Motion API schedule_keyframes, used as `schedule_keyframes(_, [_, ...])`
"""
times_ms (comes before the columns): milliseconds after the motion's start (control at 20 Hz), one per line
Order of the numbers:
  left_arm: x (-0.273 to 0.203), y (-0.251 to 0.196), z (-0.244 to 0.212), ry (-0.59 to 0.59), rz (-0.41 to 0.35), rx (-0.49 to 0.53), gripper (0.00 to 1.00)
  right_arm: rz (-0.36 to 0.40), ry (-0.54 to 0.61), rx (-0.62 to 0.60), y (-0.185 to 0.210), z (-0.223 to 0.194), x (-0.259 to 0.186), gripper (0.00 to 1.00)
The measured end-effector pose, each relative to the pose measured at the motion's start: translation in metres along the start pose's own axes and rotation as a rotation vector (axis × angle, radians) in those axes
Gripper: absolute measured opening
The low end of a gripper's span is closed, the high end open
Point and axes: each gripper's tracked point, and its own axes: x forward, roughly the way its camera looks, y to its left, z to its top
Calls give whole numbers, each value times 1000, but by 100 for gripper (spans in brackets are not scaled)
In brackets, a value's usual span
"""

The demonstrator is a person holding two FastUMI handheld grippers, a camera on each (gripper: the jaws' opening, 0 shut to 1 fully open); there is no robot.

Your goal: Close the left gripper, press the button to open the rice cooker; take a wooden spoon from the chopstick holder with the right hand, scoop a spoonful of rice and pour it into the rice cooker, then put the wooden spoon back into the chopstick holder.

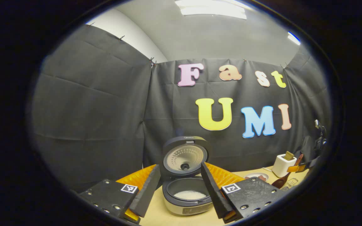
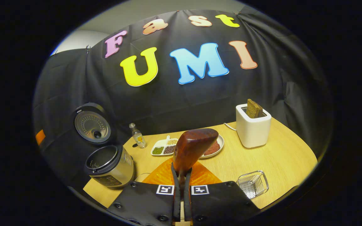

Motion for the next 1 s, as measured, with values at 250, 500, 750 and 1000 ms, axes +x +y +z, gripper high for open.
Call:
schedule_keyframes(250, [5,18,-9,15,19,-2,81,-55,29,-193,8,-30,19,6])
schedule_keyframes(500, [7,33,-16,31,40,-7,81,-96,45,-422,18,-55,30,6])
schedule_keyframes(750, [6,43,-17,33,50,-4,81,-116,44,-548,35,-72,34,6])
schedule_keyframes(1000, [3,48,-20,38,54,-9,81,-75,78,-586,66,-96,36,6])
